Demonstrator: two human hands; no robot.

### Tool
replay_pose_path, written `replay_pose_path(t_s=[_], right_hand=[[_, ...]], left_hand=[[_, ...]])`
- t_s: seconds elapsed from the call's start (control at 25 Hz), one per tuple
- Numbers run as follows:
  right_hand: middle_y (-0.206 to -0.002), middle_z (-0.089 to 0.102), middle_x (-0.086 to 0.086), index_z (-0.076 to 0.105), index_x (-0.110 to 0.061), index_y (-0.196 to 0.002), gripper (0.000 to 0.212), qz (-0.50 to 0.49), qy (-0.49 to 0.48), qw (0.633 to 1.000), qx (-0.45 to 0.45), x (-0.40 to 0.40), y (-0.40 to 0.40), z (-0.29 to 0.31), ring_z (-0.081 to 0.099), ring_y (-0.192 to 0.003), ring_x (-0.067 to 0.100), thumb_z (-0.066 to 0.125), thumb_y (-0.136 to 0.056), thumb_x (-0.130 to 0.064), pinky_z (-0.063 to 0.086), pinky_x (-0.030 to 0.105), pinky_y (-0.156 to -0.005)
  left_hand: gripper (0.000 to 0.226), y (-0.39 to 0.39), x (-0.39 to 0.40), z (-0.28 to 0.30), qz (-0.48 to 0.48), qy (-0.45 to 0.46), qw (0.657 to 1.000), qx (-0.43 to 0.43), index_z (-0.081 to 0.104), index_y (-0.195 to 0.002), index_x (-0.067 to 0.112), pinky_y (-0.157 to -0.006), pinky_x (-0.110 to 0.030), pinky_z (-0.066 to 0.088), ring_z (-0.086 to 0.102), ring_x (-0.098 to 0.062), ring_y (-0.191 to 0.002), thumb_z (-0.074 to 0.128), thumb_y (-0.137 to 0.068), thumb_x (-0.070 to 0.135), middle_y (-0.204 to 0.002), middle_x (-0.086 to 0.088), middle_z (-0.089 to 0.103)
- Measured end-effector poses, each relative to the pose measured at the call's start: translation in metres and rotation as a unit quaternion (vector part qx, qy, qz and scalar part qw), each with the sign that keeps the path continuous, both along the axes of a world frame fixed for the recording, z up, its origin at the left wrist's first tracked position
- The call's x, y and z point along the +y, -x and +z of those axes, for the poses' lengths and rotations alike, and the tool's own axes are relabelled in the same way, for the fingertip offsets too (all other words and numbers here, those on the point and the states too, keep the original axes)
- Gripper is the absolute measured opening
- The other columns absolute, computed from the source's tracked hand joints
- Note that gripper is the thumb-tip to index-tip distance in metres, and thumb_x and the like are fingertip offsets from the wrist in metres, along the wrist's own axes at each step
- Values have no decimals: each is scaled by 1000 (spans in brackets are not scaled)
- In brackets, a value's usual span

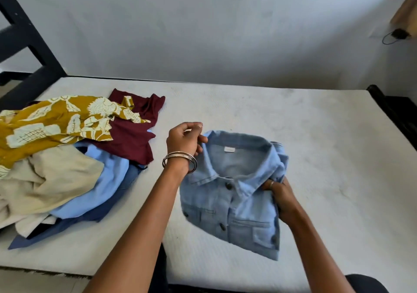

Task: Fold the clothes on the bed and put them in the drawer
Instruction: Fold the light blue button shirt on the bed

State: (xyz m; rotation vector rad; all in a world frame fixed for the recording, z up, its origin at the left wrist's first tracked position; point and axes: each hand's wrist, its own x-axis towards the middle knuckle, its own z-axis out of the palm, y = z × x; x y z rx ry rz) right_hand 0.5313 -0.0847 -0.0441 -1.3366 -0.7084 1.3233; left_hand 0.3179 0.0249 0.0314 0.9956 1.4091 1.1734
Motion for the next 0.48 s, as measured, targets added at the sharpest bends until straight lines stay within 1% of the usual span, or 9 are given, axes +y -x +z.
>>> replay_pose_path(t_s=[0.04,0.08,0.12,0.16,0.24,0.28,0.36,0.44,0.48], right_hand=[[-87,75,12,66,-6,-101,25,-17,37,999,22,-3,-15,-3,71,-79,29,55,-84,8,60,35,-62],[-88,75,14,66,-6,-101,19,-47,83,995,23,-9,-30,-14,70,-76,31,53,-90,3,59,35,-60],[-89,73,17,66,-5,-99,13,-80,142,987,-6,-17,-43,-27,69,-73,32,55,-94,-6,58,35,-58],[-91,72,20,66,-3,-98,14,-112,203,972,-51,-25,-56,-51,67,-71,31,58,-96,-14,55,35,-57],[-106,67,24,64,-1,-109,33,-149,307,932,-122,-48,-74,-97,63,-77,32,64,-93,-30,52,38,-60],[-114,64,23,62,-4,-117,44,-145,335,920,-144,-58,-77,-113,63,-85,34,65,-90,-39,55,43,-64],[-121,62,17,57,-11,-126,59,-122,340,909,-206,-73,-79,-133,60,-103,37,61,-88,-57,56,49,-80],[-125,59,18,52,-10,-132,64,-98,338,902,-250,-77,-68,-123,56,-115,38,55,-92,-59,49,42,-88],[-125,59,19,50,-7,-132,63,-97,333,902,-258,-78,-63,-122,55,-116,38,52,-94,-57,45,39,-88]], left_hand=[[8,-4,-1,-5,16,-18,1000,3,69,-88,11,-37,-18,35,45,-13,-36,63,-90,17,-60,-8,66],[8,-10,-6,-16,13,-17,1000,12,68,-84,13,-38,-20,37,46,-14,-38,63,-90,16,-60,-8,66],[11,-16,-12,-33,6,-9,999,34,67,-80,15,-41,-22,40,49,-15,-41,63,-90,16,-60,-7,66],[14,-20,-22,-55,-1,2,997,77,67,-76,16,-47,-25,44,54,-17,-45,63,-89,18,-61,-6,68],[22,-25,-42,-105,-19,55,978,199,68,-74,14,-63,-29,48,65,-24,-65,60,-88,29,-71,-9,71],[28,-25,-52,-129,-49,111,959,256,70,-79,11,-69,-29,46,67,-27,-79,59,-88,36,-80,-10,73],[41,-30,-70,-168,-151,227,915,297,69,-97,8,-79,-29,45,64,-29,-100,62,-87,47,-97,-9,70],[64,-41,-82,-191,-231,268,881,313,57,-123,7,-94,-33,45,57,-32,-115,65,-82,55,-121,-12,63],[77,-47,-85,-197,-243,268,871,333,44,-136,6,-101,-36,42,52,-35,-122,65,-82,56,-133,-16,54]])
